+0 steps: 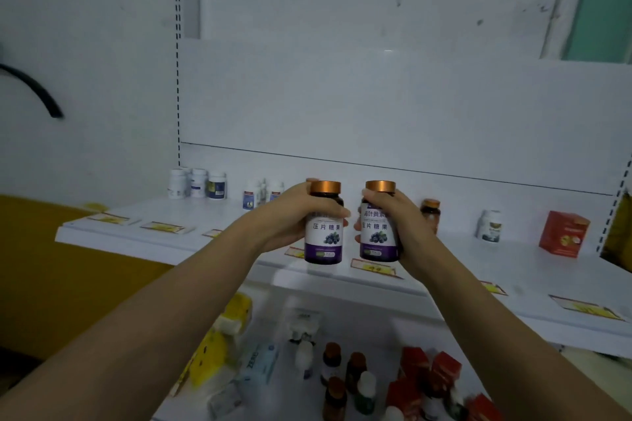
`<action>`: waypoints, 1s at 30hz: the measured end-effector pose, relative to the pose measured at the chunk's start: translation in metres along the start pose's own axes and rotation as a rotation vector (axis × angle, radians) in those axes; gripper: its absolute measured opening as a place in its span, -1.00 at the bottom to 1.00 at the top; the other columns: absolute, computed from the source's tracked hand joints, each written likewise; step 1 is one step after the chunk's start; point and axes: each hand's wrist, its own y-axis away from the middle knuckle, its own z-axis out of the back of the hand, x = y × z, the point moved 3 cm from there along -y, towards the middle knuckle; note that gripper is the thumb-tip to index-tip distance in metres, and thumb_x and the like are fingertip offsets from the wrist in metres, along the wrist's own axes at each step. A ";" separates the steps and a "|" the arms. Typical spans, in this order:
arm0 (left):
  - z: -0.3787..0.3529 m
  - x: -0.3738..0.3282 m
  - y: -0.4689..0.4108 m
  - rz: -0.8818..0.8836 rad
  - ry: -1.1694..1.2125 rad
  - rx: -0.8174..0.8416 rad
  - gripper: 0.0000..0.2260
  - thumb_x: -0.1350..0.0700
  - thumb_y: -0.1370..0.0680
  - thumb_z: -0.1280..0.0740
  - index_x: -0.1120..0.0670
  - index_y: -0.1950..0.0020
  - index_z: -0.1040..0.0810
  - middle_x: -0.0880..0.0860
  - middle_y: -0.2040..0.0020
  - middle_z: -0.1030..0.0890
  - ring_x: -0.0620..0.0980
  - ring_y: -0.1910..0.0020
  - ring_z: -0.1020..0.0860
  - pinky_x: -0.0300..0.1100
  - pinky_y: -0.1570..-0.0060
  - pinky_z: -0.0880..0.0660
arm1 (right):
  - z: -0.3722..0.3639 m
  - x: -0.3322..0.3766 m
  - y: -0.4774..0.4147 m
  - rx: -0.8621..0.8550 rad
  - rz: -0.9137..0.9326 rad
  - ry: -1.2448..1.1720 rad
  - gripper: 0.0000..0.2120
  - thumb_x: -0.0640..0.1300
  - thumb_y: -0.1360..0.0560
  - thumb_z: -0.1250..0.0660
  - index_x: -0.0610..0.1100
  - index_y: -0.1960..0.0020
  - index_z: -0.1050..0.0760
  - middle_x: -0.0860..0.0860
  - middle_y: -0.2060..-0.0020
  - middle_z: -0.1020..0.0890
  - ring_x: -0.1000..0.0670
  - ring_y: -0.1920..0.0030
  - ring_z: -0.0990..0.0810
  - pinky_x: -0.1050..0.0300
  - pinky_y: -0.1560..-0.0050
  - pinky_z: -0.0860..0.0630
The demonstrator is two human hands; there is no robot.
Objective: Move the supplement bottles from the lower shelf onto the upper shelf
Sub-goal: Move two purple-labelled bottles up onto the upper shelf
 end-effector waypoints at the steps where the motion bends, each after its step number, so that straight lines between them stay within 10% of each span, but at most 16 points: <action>1: 0.008 0.000 -0.002 0.000 -0.010 -0.014 -0.59 0.40 -0.43 -0.35 0.29 -0.27 -0.42 0.27 -0.01 -0.54 0.12 0.06 -0.57 -0.02 -0.09 -0.54 | -0.006 -0.001 -0.006 0.009 -0.002 -0.001 -0.77 -0.09 -0.48 -0.36 -0.11 -0.10 -0.43 -0.07 0.17 -0.58 -0.04 0.26 -0.61 -0.03 0.12 -0.60; 5: 0.041 0.004 -0.016 0.001 -0.035 -0.065 -0.54 0.39 -0.45 -0.34 0.34 -0.35 -0.37 0.39 -0.29 -0.46 0.29 -0.19 -0.52 0.13 -0.28 -0.44 | -0.026 -0.008 -0.034 0.047 -0.032 0.018 -0.75 -0.13 -0.49 -0.36 -0.13 -0.13 -0.43 0.02 0.27 -0.65 0.02 0.29 -0.65 0.04 0.18 -0.61; 15: 0.119 0.040 -0.101 -0.065 -0.146 -0.222 -0.60 0.24 -0.42 -0.45 0.12 -0.24 -0.48 0.15 -0.16 -0.60 0.17 -0.13 -0.59 0.14 -0.20 -0.51 | -0.034 -0.055 -0.132 0.000 -0.091 0.215 -0.82 -0.11 -0.53 -0.32 -0.05 -0.13 -0.49 0.08 0.09 -0.64 0.13 0.12 -0.61 0.27 0.21 -0.47; 18: 0.132 0.060 -0.135 -0.041 -0.214 -0.250 -0.58 0.21 -0.39 -0.49 0.10 -0.22 -0.50 0.10 -0.13 -0.62 0.14 -0.14 -0.58 0.14 -0.22 -0.49 | -0.022 -0.083 -0.165 -0.038 -0.123 0.357 -0.59 -0.13 -0.47 -0.40 -0.07 -0.30 -0.43 0.00 -0.11 -0.60 0.01 -0.06 -0.58 0.17 0.03 -0.49; 24: 0.145 0.084 -0.198 0.029 -0.340 -0.240 -0.58 0.27 -0.34 -0.53 0.18 -0.17 -0.55 0.13 -0.07 -0.64 0.14 -0.15 -0.58 0.09 -0.22 -0.50 | -0.008 -0.105 -0.216 -0.023 -0.236 0.625 -0.84 -0.17 -0.41 -0.47 0.01 0.09 -0.53 -0.06 -0.01 -0.66 -0.09 -0.06 -0.61 -0.11 -0.20 -0.54; 30: 0.156 0.100 -0.234 -0.033 -0.552 -0.201 -0.53 0.13 -0.29 -0.56 0.12 -0.15 -0.51 0.10 -0.06 -0.61 0.07 -0.08 -0.58 0.04 -0.15 -0.54 | 0.000 -0.114 -0.256 -0.111 -0.226 0.905 -0.70 -0.10 -0.32 -0.52 -0.11 0.03 -0.48 -0.08 0.10 -0.63 -0.07 0.05 -0.61 0.01 0.00 -0.59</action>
